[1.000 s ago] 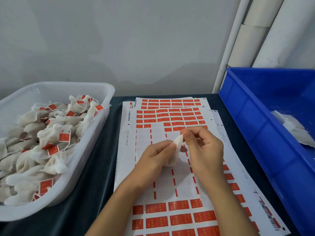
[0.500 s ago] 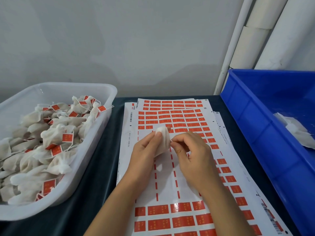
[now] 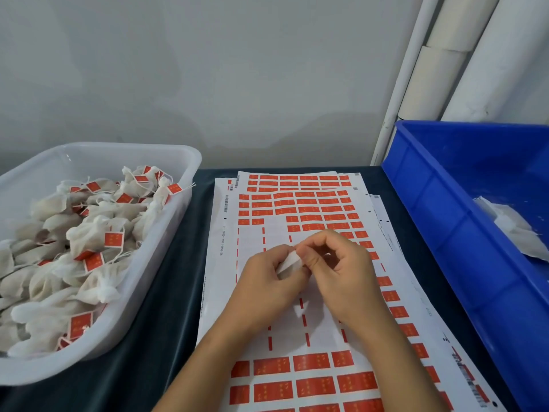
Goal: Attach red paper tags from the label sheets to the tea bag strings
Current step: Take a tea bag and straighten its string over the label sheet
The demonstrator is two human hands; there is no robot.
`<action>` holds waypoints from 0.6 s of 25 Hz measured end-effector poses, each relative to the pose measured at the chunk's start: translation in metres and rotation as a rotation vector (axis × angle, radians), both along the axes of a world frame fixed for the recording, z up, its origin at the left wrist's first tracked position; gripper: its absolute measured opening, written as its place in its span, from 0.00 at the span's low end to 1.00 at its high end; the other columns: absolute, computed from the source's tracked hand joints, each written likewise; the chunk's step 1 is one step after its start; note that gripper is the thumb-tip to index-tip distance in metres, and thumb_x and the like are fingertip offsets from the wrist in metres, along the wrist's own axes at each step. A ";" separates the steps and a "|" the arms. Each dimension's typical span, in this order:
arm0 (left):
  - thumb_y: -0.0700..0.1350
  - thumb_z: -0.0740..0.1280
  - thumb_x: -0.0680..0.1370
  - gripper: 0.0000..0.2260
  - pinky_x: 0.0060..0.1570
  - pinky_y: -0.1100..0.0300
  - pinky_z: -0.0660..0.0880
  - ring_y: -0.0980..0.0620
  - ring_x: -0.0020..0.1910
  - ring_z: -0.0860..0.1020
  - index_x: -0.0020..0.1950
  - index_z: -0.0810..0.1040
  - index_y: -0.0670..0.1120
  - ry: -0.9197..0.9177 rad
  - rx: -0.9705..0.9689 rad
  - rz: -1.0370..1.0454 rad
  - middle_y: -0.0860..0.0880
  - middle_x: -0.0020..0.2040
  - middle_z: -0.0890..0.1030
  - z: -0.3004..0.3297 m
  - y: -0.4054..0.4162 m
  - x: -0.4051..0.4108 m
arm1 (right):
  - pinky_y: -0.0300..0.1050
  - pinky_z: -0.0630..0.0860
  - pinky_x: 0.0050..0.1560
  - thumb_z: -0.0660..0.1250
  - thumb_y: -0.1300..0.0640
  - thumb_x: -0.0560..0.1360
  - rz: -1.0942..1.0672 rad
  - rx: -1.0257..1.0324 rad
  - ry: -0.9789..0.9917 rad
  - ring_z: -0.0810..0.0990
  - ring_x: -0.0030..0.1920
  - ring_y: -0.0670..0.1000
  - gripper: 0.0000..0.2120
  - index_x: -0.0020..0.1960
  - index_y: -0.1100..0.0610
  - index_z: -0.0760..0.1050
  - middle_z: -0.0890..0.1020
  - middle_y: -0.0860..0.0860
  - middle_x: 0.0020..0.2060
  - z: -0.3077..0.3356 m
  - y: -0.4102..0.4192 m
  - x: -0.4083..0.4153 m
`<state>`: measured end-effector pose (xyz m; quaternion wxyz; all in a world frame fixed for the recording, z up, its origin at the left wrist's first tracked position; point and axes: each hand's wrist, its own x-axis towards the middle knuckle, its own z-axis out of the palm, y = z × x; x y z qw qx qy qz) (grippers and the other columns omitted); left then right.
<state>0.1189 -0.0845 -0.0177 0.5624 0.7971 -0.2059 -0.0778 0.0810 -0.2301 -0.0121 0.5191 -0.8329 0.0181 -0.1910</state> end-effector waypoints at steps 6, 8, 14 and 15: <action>0.50 0.66 0.82 0.05 0.39 0.69 0.77 0.59 0.44 0.82 0.48 0.81 0.56 -0.090 0.066 0.125 0.61 0.42 0.83 -0.006 -0.007 -0.003 | 0.25 0.77 0.45 0.71 0.51 0.79 -0.025 0.058 0.036 0.82 0.50 0.37 0.05 0.46 0.42 0.80 0.83 0.34 0.43 0.000 -0.007 -0.001; 0.49 0.66 0.83 0.06 0.39 0.70 0.77 0.60 0.44 0.82 0.48 0.80 0.58 -0.096 0.072 0.123 0.62 0.42 0.82 -0.006 -0.007 -0.004 | 0.28 0.79 0.44 0.71 0.50 0.79 -0.028 0.066 0.054 0.83 0.48 0.39 0.05 0.46 0.42 0.81 0.83 0.35 0.43 -0.001 -0.009 -0.001; 0.52 0.67 0.81 0.06 0.42 0.71 0.76 0.58 0.47 0.82 0.47 0.83 0.58 -0.076 -0.061 0.075 0.59 0.43 0.84 -0.003 -0.005 -0.003 | 0.25 0.76 0.42 0.70 0.49 0.80 -0.028 0.107 0.064 0.81 0.50 0.37 0.05 0.47 0.40 0.81 0.83 0.34 0.44 -0.003 -0.007 0.001; 0.53 0.67 0.81 0.06 0.43 0.71 0.76 0.57 0.47 0.82 0.48 0.83 0.58 -0.071 -0.086 0.076 0.59 0.43 0.84 -0.003 -0.005 -0.002 | 0.26 0.77 0.42 0.69 0.49 0.81 -0.026 0.103 0.060 0.81 0.50 0.38 0.06 0.47 0.40 0.81 0.83 0.34 0.44 -0.003 -0.006 0.002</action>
